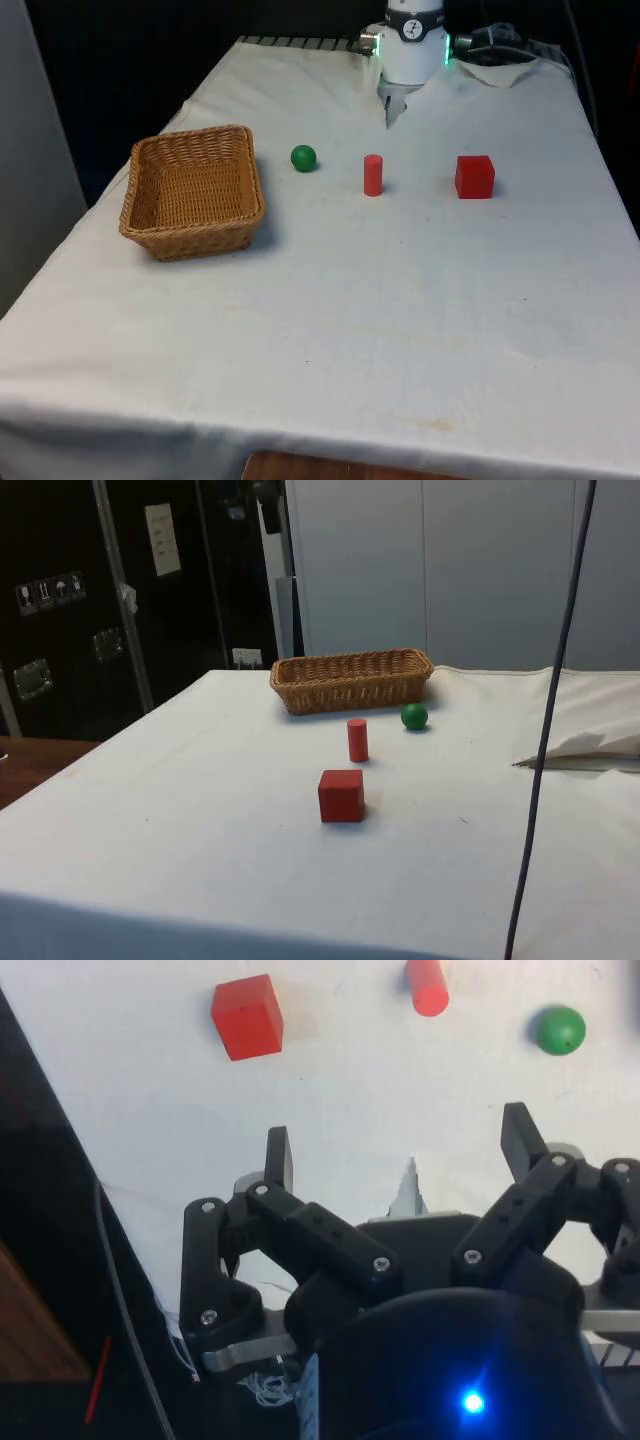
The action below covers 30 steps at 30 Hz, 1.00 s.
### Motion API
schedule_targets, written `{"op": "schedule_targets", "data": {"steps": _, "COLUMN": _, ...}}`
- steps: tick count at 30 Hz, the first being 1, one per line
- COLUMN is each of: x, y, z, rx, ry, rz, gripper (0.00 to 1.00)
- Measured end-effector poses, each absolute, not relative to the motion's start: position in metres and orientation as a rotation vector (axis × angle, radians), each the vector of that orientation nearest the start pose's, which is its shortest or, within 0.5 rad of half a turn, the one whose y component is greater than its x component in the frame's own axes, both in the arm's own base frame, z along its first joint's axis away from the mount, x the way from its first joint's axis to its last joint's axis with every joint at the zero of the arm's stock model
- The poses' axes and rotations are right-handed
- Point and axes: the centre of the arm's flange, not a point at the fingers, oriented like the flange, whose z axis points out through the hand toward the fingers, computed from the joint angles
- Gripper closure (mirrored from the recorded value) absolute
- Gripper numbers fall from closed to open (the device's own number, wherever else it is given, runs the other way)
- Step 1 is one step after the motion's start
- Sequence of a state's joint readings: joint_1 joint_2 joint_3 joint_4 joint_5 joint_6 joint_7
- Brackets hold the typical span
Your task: Pick up the object to the left of the cylinder and place it into the basket.
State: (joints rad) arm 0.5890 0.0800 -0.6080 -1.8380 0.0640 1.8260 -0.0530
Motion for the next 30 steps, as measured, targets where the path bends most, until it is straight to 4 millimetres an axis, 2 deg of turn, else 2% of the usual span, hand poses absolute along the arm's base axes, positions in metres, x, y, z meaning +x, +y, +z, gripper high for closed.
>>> {"op": "schedule_targets", "data": {"steps": 11, "x": 0.564, "y": 0.018, "z": 0.472, "rx": -3.121, "ry": -0.031, "rz": 0.119, "gripper": 0.00}}
{"op": "schedule_targets", "data": {"steps": 30, "x": 0.531, "y": 0.039, "z": 0.442, "rx": -3.130, "ry": -0.059, "rz": 0.014, "gripper": 0.00}}
